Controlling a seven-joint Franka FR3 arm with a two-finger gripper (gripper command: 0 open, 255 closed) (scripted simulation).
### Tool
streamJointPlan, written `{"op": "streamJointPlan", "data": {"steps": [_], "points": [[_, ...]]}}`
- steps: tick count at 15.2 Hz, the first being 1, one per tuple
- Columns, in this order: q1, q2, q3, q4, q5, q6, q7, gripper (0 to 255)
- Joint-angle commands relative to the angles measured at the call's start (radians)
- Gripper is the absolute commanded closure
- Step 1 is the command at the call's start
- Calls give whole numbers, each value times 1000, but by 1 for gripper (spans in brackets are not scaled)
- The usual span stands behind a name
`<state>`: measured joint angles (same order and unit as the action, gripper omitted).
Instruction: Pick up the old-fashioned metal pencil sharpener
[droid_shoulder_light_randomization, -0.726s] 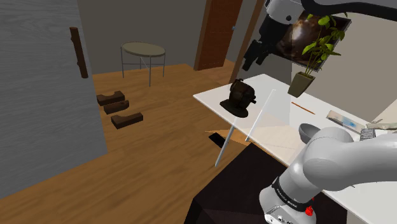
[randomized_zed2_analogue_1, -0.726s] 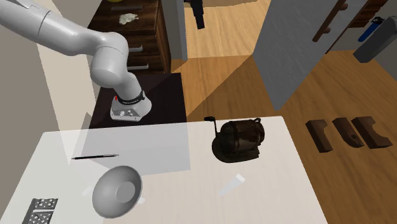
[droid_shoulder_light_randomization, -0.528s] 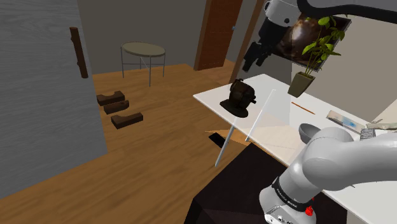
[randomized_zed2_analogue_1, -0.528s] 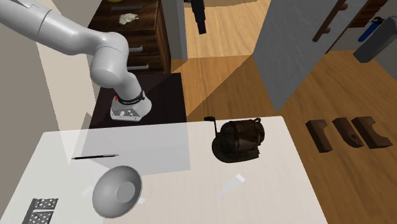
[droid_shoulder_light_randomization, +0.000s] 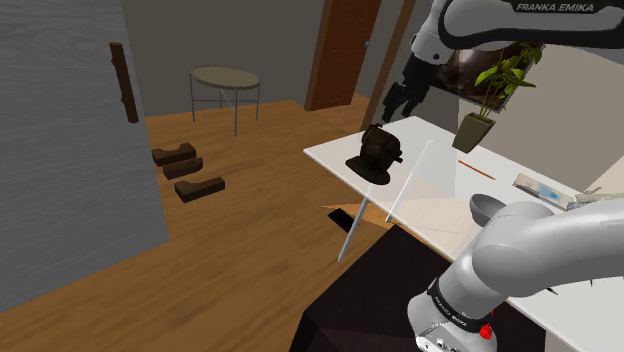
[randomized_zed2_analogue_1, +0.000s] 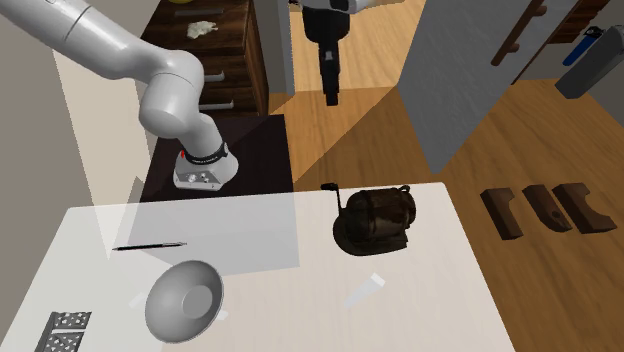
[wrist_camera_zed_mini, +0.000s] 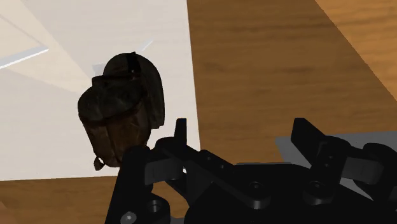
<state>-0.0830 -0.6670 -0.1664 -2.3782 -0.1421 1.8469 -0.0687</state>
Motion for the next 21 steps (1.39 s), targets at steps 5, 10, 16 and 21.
{"op": "streamJointPlan", "data": {"steps": [5,10,16,21], "points": [[-38,143,-126,21,4,79,-73,0],[-61,284,-229,56,33,140,-144,0],[-81,481,-346,123,115,200,-253,0],[-86,543,-367,105,149,261,-288,0]]}}
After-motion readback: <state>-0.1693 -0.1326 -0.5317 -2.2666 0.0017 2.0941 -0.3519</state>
